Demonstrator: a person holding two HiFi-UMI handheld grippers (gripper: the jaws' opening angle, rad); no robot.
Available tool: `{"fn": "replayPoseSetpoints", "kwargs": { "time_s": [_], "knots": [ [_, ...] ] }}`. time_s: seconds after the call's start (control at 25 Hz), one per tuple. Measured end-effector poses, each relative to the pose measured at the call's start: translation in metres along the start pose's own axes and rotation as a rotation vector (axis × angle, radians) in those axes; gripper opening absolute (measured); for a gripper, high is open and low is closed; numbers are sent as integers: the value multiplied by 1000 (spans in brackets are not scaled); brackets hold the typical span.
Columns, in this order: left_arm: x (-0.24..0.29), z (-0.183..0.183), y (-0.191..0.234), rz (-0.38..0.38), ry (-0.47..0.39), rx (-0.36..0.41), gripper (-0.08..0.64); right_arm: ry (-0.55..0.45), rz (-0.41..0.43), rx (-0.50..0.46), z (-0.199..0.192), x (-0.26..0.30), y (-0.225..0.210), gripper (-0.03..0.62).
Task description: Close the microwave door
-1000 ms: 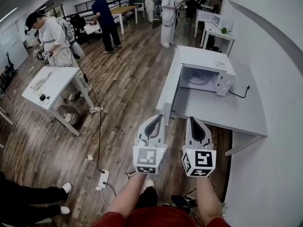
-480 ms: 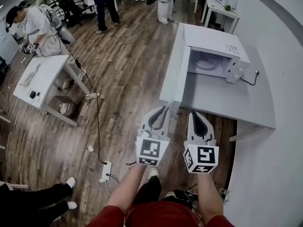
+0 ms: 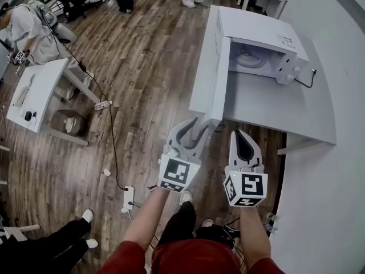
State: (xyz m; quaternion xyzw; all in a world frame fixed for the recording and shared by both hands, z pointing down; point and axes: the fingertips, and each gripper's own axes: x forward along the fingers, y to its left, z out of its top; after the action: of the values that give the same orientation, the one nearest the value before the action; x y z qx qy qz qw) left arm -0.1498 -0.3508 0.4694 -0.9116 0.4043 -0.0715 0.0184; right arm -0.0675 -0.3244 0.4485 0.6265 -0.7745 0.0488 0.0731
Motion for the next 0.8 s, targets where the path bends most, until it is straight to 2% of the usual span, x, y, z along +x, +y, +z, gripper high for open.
{"fn": "replayPoseSetpoints", "kwargs": {
  "time_s": [0.24, 0.44, 0.64, 0.8],
  "knots": [
    [14, -15, -5, -182, -12, 29, 153, 36, -31, 3, -14, 9, -10, 28],
    [26, -23, -3, -309, -14, 29, 169, 60, -52, 1, -21, 17, -18, 28],
    [35, -28, -11, -475, 3, 30, 172, 80, -64, -4, -27, 24, -22, 29],
    [40, -29, -12, -527, 10, 65, 170, 90, -78, -3, -31, 28, -24, 28]
  ]
}}
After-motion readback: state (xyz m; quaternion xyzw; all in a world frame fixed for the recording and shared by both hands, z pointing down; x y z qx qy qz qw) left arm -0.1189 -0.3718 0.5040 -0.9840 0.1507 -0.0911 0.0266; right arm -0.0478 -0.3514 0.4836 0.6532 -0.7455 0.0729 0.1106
